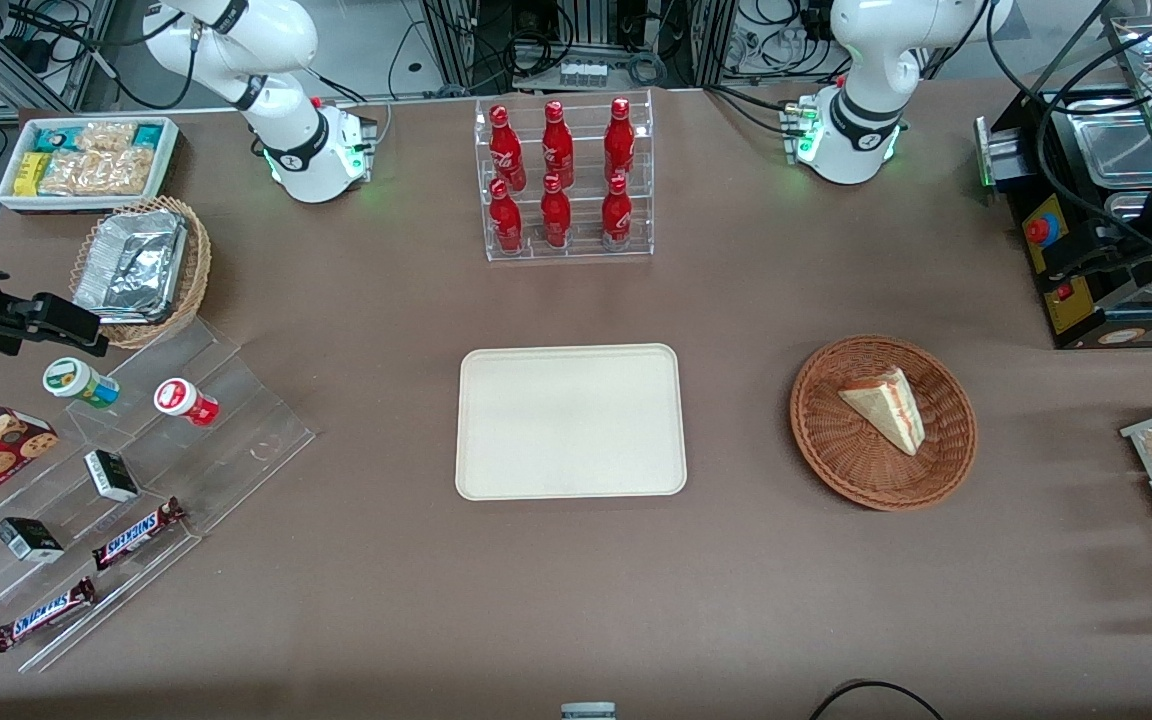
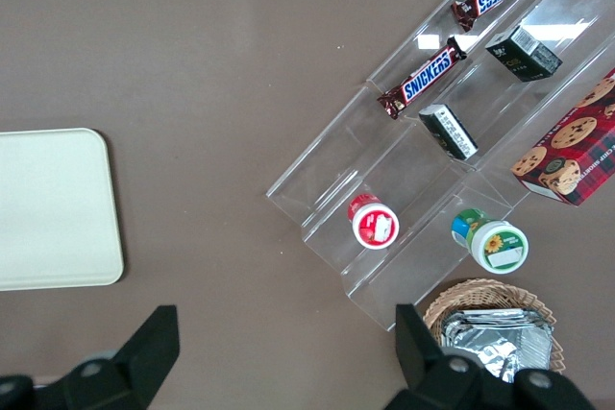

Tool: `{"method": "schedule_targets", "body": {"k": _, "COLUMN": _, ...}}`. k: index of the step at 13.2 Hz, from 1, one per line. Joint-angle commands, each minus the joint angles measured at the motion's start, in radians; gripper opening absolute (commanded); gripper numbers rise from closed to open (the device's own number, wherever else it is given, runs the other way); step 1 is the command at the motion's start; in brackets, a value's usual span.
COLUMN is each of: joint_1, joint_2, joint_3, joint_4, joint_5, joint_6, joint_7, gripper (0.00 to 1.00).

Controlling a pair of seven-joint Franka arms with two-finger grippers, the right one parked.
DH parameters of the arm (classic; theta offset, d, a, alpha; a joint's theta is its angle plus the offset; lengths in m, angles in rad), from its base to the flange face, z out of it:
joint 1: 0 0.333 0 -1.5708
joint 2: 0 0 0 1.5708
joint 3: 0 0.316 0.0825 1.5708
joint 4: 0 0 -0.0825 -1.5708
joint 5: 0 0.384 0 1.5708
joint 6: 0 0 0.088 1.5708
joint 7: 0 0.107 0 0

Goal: Place sandwich from basket to tray
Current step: 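Move the left gripper down over the wrapped sandwich in the wicker basket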

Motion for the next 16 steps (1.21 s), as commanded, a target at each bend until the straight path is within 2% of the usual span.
{"method": "schedule_targets", "body": {"k": 1, "joint_1": 0.000, "joint_2": -0.018, "joint_3": -0.001, "joint_4": -0.018, "joint_5": -0.004, "joint_6": -0.009, "joint_7": -0.010, "gripper": 1.00}}
{"method": "schedule_targets", "body": {"k": 4, "joint_1": 0.000, "joint_2": 0.000, "joint_3": 0.001, "joint_4": -0.035, "joint_5": 0.007, "joint_6": -0.005, "joint_7": -0.010, "gripper": 1.00}}
{"method": "schedule_targets", "body": {"k": 9, "joint_1": 0.003, "joint_2": -0.026, "joint_3": 0.006, "joint_4": -0.279, "joint_5": 0.010, "joint_6": 0.159, "joint_7": -0.015, "gripper": 1.00}}
{"method": "schedule_targets", "body": {"k": 12, "joint_1": 0.002, "joint_2": -0.019, "joint_3": 0.004, "joint_4": -0.411, "joint_5": 0.010, "joint_6": 0.324, "joint_7": -0.226, "gripper": 1.00}}
{"method": "schedule_targets", "body": {"k": 16, "joint_1": -0.009, "joint_2": 0.026, "joint_3": -0.002, "joint_4": -0.482, "joint_5": 0.007, "joint_6": 0.441, "joint_7": -0.405, "gripper": 1.00}}
